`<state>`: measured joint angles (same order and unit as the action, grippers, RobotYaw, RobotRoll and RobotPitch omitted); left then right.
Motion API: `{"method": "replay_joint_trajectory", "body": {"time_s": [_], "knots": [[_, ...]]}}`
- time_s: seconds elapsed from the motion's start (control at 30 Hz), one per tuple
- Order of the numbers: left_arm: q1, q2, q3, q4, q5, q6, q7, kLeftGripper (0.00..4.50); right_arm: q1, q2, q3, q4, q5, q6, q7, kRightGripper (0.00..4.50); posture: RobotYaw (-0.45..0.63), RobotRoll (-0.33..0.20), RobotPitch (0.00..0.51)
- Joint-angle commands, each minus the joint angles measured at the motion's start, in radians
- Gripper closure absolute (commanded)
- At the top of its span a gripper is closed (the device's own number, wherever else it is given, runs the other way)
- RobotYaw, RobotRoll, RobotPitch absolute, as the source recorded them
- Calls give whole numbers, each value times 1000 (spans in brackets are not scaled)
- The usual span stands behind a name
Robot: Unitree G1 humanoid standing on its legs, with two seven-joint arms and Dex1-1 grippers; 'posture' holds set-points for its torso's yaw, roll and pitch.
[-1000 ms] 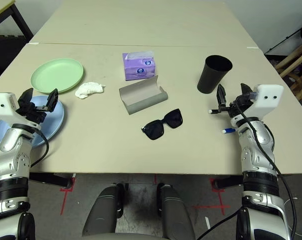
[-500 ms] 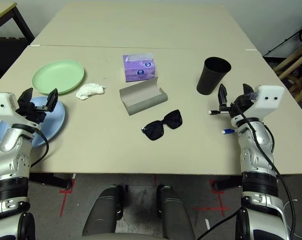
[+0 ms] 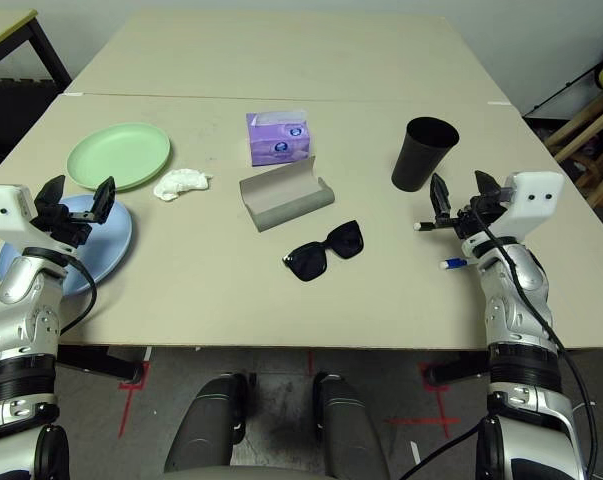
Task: Organize and tidy the items on the table.
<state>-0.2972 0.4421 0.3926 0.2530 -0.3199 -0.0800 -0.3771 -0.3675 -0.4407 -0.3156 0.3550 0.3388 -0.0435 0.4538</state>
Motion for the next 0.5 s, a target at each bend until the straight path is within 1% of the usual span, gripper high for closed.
{"method": "replay_joint_trajectory", "body": {"time_s": [0.03, 0.13, 0.23, 0.37, 0.5], "knots": [[27, 2, -3, -15, -4, 13, -5, 0, -5, -28, 24, 12, -6, 23, 59, 56, 146, 0, 138], [43, 4, -2, -33, -6, 20, -5, 0, -13, -38, 30, 16, 2, 25, 98, 56, 150, 0, 150], [58, 4, -1, -52, -8, 30, -3, 0, -12, -49, 47, -2, 21, 30, 179, 56, 152, 0, 157], [72, 3, -1, -71, -8, 45, -1, 0, 9, -50, 72, -84, 86, 70, 315, 56, 150, 0, 167], [78, 1, -4, -84, -7, 57, 0, 0, 20, -66, 99, -143, 111, 102, 406, 56, 149, 0, 176]]}}
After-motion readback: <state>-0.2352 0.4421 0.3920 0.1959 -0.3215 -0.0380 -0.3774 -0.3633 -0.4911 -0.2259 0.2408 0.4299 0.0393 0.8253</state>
